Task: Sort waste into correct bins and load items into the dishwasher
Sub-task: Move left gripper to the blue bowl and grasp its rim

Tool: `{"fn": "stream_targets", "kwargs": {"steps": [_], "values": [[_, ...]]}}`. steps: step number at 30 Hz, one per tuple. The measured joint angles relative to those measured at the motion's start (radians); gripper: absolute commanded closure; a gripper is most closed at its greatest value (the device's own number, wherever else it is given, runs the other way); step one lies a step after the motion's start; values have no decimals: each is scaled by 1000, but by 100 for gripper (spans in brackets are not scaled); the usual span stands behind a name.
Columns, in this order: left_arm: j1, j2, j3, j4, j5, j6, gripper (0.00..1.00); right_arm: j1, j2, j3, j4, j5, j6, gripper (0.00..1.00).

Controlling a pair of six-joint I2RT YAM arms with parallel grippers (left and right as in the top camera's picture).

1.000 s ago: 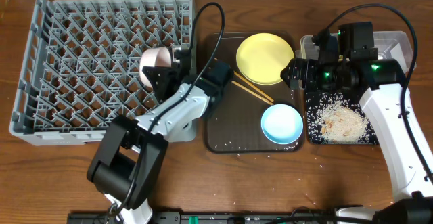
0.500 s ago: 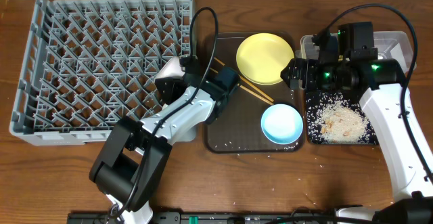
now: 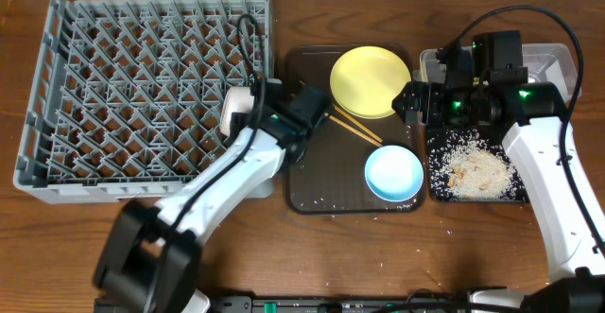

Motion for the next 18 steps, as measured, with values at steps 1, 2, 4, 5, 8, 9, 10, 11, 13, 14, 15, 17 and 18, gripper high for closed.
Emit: {"fn": "stream_targets", "kwargs": {"steps": [1,2,4,5,8,9,10,11,13,14,15,17,18], "values": [[0,-25,2,4,35,2,26,0,0,0,0,0,0,1],[0,-50,3,8,74,0,26,0,0,0,0,0,0,1],[0,-97,6,23,158,-6,26,0,0,0,0,0,0,1],[0,-118,8,31,205,-18,26,0,0,0,0,0,0,1],[0,-155,15,63,372,-89,26,0,0,0,0,0,0,1],[0,-158,16,75,423,-116,27,0,0,0,0,0,0,1],[-2,-156,16,92,481,-150,27,0,0,0,0,0,0,1],[-3,-151,16,113,531,-178,27,0,0,0,0,0,0,1],[-10,-136,14,161,616,-231,27,0,0,0,0,0,0,1],[-16,-128,13,172,652,-253,27,0,0,0,0,0,0,1],[-23,-118,10,179,676,-275,27,0,0,0,0,0,0,1],[-41,-91,7,187,721,-317,27,0,0,0,0,0,0,1],[-50,-75,6,194,740,-330,27,0,0,0,0,0,0,1]]}}
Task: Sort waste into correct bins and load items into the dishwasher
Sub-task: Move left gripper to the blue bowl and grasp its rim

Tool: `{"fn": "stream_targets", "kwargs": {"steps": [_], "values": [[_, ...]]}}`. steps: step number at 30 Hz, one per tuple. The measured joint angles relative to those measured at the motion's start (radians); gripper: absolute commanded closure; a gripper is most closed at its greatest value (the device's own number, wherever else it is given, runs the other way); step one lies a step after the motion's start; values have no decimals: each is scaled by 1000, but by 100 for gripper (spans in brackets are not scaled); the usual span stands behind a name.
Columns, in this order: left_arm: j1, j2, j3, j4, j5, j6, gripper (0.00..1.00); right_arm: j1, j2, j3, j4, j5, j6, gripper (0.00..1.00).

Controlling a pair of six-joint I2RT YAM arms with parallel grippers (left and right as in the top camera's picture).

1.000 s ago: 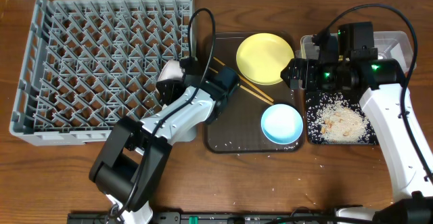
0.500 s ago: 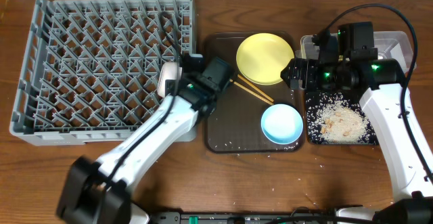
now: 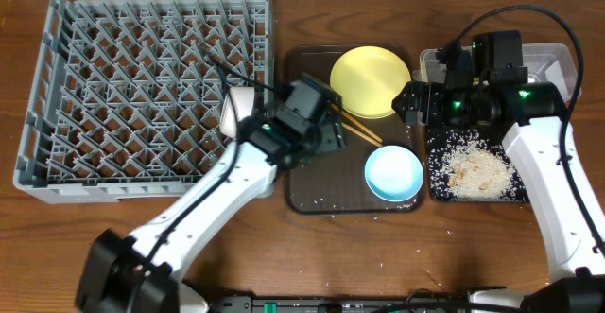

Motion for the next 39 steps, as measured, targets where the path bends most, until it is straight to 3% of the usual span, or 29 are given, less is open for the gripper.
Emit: {"fn": "stream_targets", "kwargs": {"steps": [11,19,25,34,39], "values": [[-81,177,-10,126,109,-117,29,0,0,0,0,0,0,1],[-104,269,-10,216,153,-140,29,0,0,0,0,0,0,1],[-114,347,-11,245,183,-145,47,0,0,0,0,0,0,1],[-109,364,-11,260,220,-148,91,0,0,0,0,0,0,1],[-106,364,-11,259,228,-143,92,0,0,0,0,0,0,1]]}}
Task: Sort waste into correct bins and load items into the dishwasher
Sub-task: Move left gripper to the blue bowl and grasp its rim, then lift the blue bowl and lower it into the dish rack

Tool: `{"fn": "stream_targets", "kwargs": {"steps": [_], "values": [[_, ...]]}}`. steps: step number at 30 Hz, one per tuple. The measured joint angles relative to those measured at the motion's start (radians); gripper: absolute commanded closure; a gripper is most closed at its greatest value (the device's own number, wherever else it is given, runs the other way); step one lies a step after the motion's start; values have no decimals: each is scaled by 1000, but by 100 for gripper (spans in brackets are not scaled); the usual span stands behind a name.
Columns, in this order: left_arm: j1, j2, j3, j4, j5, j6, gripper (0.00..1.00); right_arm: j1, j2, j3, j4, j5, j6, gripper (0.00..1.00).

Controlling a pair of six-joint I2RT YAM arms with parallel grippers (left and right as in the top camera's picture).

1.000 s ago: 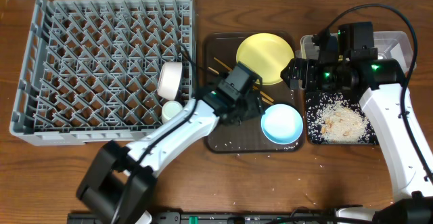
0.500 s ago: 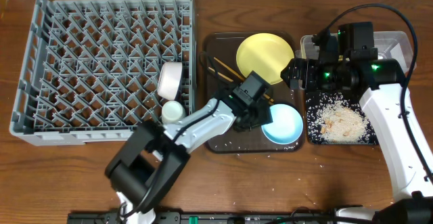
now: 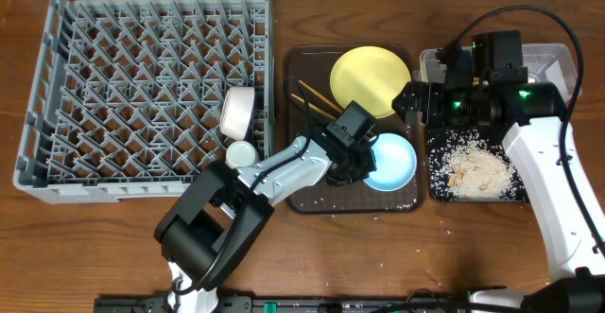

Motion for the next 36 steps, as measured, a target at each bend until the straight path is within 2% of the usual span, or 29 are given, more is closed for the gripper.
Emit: {"fn": "stream_targets", "kwargs": {"steps": [5,11,16,20,25,30,36], "values": [[5,-3,0,-3,2,13,93,0,0,0,0,0,0,1],[13,-93,-3,-77,-53,102,93,0,0,0,0,0,0,1],[41,-224,-3,-184,-267,189,92,0,0,0,0,0,0,1],[63,-278,-3,-204,-467,262,92,0,0,0,0,0,0,1],[78,-298,-4,-137,-729,377,93,0,0,0,0,0,0,1],[80,-298,-3,-11,-960,565,92,0,0,0,0,0,0,1],[117,-298,42,-2,-1085,784,93,0,0,0,0,0,0,1]]}}
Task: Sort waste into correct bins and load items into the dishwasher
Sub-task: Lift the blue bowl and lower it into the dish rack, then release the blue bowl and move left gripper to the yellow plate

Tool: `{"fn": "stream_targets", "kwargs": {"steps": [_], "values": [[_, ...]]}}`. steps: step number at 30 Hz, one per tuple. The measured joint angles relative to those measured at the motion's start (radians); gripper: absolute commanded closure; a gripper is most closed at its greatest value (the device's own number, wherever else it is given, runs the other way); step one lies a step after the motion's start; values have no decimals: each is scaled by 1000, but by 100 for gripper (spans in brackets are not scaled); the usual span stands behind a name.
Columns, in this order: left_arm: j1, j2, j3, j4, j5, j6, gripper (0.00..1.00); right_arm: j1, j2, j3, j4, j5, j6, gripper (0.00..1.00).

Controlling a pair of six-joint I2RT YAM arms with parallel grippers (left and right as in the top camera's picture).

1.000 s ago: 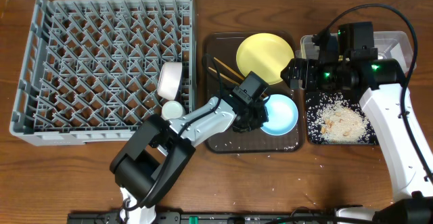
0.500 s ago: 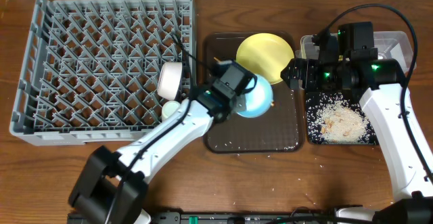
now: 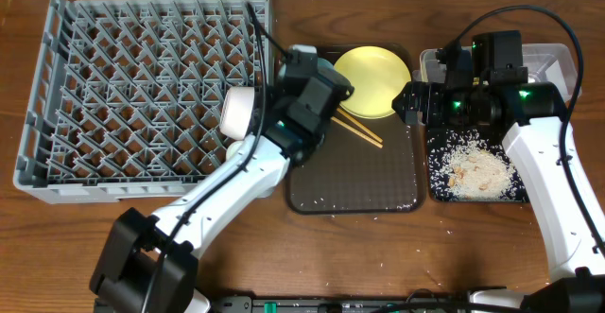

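Note:
My left gripper (image 3: 304,67) hangs over the top left corner of the brown tray (image 3: 354,185), beside the grey dish rack (image 3: 142,95); its fingers are hidden under the wrist. No blue bowl shows anywhere. A yellow plate (image 3: 373,77) and a pair of chopsticks (image 3: 359,129) lie on the tray. A white cup (image 3: 237,111) lies in the rack's right side, above a small white round piece (image 3: 233,150). My right gripper (image 3: 406,102) hovers between the plate and the black bin (image 3: 477,176) holding rice scraps; its jaws are too dark to read.
A clear plastic bin (image 3: 553,60) stands behind the black one at the far right. Rice grains are scattered on the tray and on the wooden table in front of it. The rack fills the left half of the table.
My left gripper was at the blue bowl on the tray's right front; now it is at the tray's top left by the rack. The bowl is gone from the tray. The right arm is unchanged.
My left gripper was at the rack's right edge by the white cup. Then it was over the tray near the chopsticks, then at the blue bowl. Now it is back by the rack and the bowl's place on the tray is bare. The right arm stayed still.

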Motion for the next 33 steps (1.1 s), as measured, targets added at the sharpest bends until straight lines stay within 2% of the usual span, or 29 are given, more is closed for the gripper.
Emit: {"fn": "stream_targets", "kwargs": {"steps": [5,11,14,22,33], "values": [[59,0,183,-93,-31,91,93,0,0,0,0,0,0,1],[153,0,444,-289,26,151,93,0,0,0,0,0,0,1],[217,0,521,-342,40,180,93,0,0,0,0,0,0,1],[352,65,550,-352,-51,232,93,0,0,0,0,0,0,1],[333,359,550,-261,-387,245,93,0,0,0,0,0,0,1]]}}
